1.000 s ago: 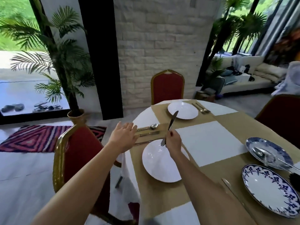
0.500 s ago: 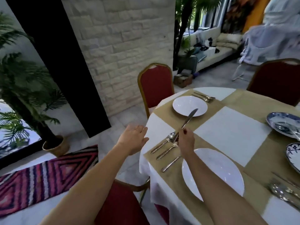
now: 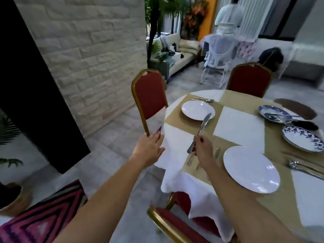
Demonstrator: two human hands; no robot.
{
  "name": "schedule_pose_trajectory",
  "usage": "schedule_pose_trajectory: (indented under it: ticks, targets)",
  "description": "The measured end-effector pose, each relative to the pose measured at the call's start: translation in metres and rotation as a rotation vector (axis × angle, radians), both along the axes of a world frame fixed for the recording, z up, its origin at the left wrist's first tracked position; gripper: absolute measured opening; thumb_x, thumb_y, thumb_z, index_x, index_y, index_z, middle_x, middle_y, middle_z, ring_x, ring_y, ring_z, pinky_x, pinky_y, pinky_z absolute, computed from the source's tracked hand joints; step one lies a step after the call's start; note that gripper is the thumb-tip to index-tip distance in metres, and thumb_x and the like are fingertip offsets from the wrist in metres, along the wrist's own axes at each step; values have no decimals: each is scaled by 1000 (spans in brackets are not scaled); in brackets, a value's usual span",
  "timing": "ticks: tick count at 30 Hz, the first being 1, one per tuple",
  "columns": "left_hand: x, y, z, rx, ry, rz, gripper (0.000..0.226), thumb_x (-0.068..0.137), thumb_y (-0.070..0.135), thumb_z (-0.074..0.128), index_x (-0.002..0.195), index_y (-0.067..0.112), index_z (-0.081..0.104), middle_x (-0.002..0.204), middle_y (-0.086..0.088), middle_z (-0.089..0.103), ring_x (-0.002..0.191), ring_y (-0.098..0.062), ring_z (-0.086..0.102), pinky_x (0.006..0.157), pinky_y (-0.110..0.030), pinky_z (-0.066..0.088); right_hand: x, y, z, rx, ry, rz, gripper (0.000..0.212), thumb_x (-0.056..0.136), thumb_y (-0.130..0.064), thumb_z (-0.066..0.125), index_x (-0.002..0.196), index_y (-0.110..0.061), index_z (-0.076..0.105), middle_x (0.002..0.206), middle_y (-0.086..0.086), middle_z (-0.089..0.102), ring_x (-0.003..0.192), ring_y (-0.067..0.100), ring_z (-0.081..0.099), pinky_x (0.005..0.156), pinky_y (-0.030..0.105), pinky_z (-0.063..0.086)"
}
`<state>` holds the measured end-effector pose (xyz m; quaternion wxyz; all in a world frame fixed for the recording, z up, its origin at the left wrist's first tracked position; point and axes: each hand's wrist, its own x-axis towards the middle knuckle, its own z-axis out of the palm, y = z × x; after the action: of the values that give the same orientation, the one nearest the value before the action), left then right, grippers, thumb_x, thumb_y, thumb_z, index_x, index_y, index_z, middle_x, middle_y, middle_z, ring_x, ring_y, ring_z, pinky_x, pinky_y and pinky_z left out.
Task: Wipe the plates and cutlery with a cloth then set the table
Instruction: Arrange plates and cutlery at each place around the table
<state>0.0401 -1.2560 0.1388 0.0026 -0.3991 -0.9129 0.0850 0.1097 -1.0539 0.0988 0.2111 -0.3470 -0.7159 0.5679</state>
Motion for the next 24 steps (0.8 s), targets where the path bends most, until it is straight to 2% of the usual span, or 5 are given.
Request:
schedule_pose_trajectory:
  ticks: [4,6,11,18,24]
  targets:
    - [-39,-22,-9,17,-55,-80,58,102,42,15,152,14,5,160,-5,6,147,-22,5,119,-44,7,-26,-24,2,36,-11,-41,24,94,-26,50,81,-7,56,78,18,61,55,20,59,43,24,39]
    - [-63,-25,-11,10,-45,-123,58,103,41,16,152,13,7,160,-6,8,147,-22,6,119,-45,8,-41,-29,-2,35,-20,-73,20,93,-28,50,80,-14,56,84,19,64,59,20,63,41,22,39]
    - [-155,-5,-12,11,-12,-203,57,103,41,16,152,14,7,160,-5,8,147,-20,8,118,-43,5,-106,-22,-10,11,15,-211,19,95,-24,50,78,-15,53,69,6,59,55,19,60,53,29,43]
    - [-275,25,-7,-63,-24,-339,57,102,43,14,152,17,4,160,-1,6,147,-18,4,118,-43,3,-206,-13,-26,-49,-2,-344,25,96,-26,50,83,-5,53,69,6,56,58,21,57,58,35,44]
    - [-366,56,-6,-57,-33,-450,57,102,42,14,153,16,4,160,-2,6,147,-18,4,118,-41,4,-279,-6,-27,-17,-20,-434,28,97,-29,50,73,-15,51,69,4,56,65,22,55,64,40,47]
